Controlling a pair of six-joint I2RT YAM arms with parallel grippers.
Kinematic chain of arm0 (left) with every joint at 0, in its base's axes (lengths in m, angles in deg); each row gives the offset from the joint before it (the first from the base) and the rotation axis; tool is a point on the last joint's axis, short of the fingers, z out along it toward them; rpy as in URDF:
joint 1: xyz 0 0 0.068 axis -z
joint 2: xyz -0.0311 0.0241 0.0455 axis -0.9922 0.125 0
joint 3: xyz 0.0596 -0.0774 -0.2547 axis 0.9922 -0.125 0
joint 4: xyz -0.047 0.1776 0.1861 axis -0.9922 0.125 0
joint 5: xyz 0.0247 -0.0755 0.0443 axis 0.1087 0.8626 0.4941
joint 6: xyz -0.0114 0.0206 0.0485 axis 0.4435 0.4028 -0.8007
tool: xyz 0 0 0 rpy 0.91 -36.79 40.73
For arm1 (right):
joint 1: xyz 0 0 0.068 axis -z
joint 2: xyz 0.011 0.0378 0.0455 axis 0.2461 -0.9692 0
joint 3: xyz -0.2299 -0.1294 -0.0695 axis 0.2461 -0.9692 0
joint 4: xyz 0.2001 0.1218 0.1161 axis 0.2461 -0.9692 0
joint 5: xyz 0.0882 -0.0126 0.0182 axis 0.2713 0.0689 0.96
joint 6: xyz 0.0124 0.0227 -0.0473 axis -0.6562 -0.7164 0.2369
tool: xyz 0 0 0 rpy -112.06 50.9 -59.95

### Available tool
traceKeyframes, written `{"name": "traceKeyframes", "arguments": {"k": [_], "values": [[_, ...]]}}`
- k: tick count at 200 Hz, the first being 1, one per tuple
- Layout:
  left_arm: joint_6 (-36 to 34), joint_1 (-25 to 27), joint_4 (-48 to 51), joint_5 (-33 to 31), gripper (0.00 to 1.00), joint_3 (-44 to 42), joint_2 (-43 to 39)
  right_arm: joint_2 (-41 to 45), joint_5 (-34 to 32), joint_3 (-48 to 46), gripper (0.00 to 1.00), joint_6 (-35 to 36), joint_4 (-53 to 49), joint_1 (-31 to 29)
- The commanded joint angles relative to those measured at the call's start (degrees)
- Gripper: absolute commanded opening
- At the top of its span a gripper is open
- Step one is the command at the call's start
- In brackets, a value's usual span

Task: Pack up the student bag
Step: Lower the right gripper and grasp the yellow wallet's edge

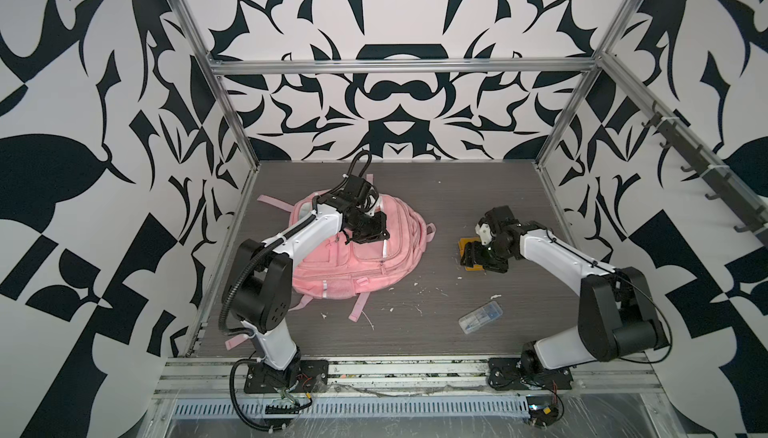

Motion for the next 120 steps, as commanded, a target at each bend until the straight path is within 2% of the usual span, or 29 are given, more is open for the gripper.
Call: {"name": "traceKeyframes", "arguments": {"k": [1,35,52,93,120], "values": [[-7.4,0.2,5.8,2.2,0.0,-2.6,-4.0,2.6,-2.8,1.7,0.81,-2.6,-2.6,-0.1],[-15.7,0.2,10.7,3.6,0.0,-6.6,-8.0,0.6,-5.1,7.3,0.82,0.7,-5.7,-0.1],[-17.7,0.0,12.7,1.8,0.0,-8.0,-9.7,-1.4,-6.0,10.0,0.84,3.5,-6.9,0.0],[-16.4,-3.4,12.3,4.4,0.0,-10.1,-11.7,-7.0,-5.5,11.6,0.84,11.6,-6.8,0.0],[-16.8,-3.5,12.9,5.3,0.0,-10.6,-12.0,-10.7,-9.1,14.1,0.84,13.4,-8.8,1.2]]}}
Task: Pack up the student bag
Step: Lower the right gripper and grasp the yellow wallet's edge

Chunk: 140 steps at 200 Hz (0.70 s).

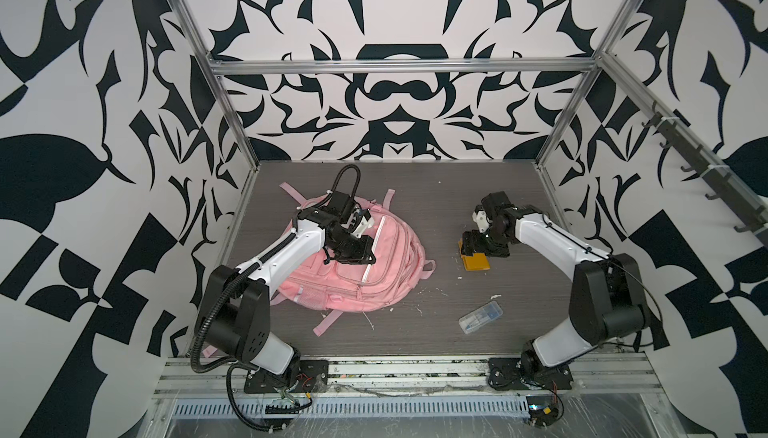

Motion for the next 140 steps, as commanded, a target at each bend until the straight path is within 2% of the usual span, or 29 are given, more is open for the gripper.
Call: {"name": "traceKeyframes", "arguments": {"k": [1,26,54,74,81,106,140], "values": [[-1.3,-0.5,2.8,1.9,0.0,-1.1,-1.8,-1.8,-3.5,3.5,0.84,4.0,-2.7,1.3],[-0.6,-0.5,1.3,3.7,0.0,-2.4,-2.7,-4.0,-3.2,6.1,0.84,2.3,-1.2,4.5],[0.1,-0.5,0.3,4.7,0.0,-3.1,-3.2,-8.4,-0.6,10.8,0.86,3.0,-1.6,4.3],[0.0,-0.6,0.5,4.5,0.0,-3.4,-3.6,-10.1,0.8,11.7,0.96,3.9,-1.1,3.5],[0.0,-0.6,0.4,4.4,0.0,-3.7,-3.8,-10.9,0.9,11.9,0.97,4.1,-1.1,3.2],[0.8,-0.6,-0.3,4.6,0.0,-4.4,-4.3,-13.1,-0.5,11.8,0.99,4.0,-1.0,2.1],[1.4,-0.7,-1.0,4.7,0.0,-4.7,-4.7,-15.6,-6.7,12.1,0.99,3.4,-1.8,-0.5]]}}
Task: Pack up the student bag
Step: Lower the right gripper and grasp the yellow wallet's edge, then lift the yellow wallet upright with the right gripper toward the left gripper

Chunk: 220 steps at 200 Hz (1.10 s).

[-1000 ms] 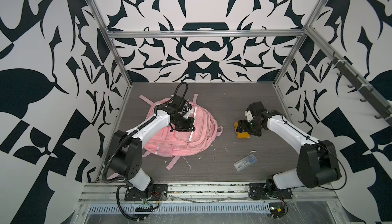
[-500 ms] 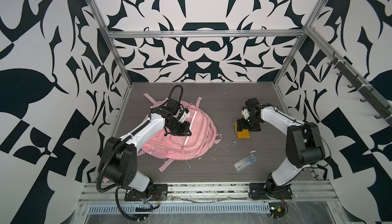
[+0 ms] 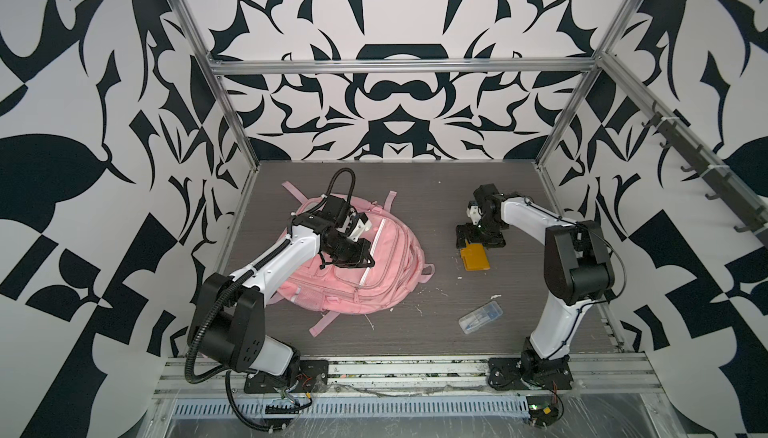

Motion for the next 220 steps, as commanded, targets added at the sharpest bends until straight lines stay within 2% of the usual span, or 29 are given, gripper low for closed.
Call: {"name": "traceKeyframes", "arguments": {"k": [1,27,42,99,170,194,220], "values": [[0.6,-0.3,1.3,2.1,0.0,-1.0,-1.9,-0.3,-4.8,1.5,0.99,0.1,-1.7,-1.6],[0.8,-0.6,1.2,2.1,0.0,-1.0,-2.3,-1.8,-8.2,0.9,0.96,-0.4,-1.8,-3.1],[0.8,-0.8,0.3,2.3,0.0,-1.1,-3.7,-1.7,-9.0,-0.1,0.9,-0.8,-1.3,-3.4],[2.3,-3.0,-3.7,8.3,0.0,1.1,-8.3,1.3,-7.2,-4.3,0.72,-0.1,1.6,-3.4],[4.7,-7.6,-8.8,16.5,0.0,0.0,-13.3,16.4,2.4,-12.1,0.55,0.1,8.8,-3.4],[6.1,-8.7,-11.1,17.7,0.0,-1.3,-13.8,23.4,9.0,-12.6,0.49,-3.2,11.8,-4.0],[6.9,-8.8,-12.7,18.3,0.0,-1.6,-13.1,27.7,12.5,-10.9,0.43,-9.2,13.1,-5.9]]}}
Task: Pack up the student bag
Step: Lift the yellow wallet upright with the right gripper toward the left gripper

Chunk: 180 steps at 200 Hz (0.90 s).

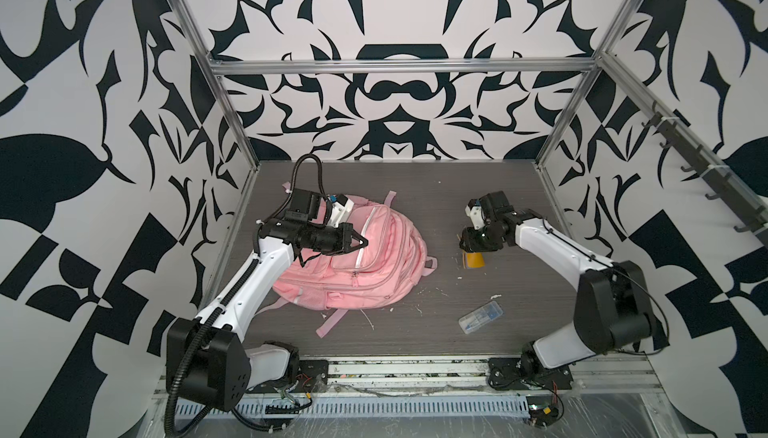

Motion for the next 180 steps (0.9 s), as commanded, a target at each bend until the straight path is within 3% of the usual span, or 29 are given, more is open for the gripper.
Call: {"name": "traceKeyframes", "arguments": {"k": [1,34,75,141,180], "values": [[1.3,-0.2,-5.8,5.9,0.0,-0.1,-1.6,4.3,7.1,2.3,0.43,-6.3,3.2,-1.7],[4.2,-0.3,-10.2,6.7,0.0,-2.0,-0.9,5.8,10.4,5.4,0.42,-15.6,8.2,-6.7],[6.7,-0.3,-14.1,7.2,0.0,-2.7,-0.2,0.2,10.7,9.8,0.42,-26.8,16.4,-15.6],[8.8,-0.3,-17.5,7.7,0.0,-3.1,-0.3,-13.9,10.3,19.5,0.42,-32.6,19.8,-22.0],[9.2,-0.3,-18.2,7.6,0.0,-3.5,-0.2,-17.6,12.4,23.4,0.43,-34.4,21.3,-23.7]]}}
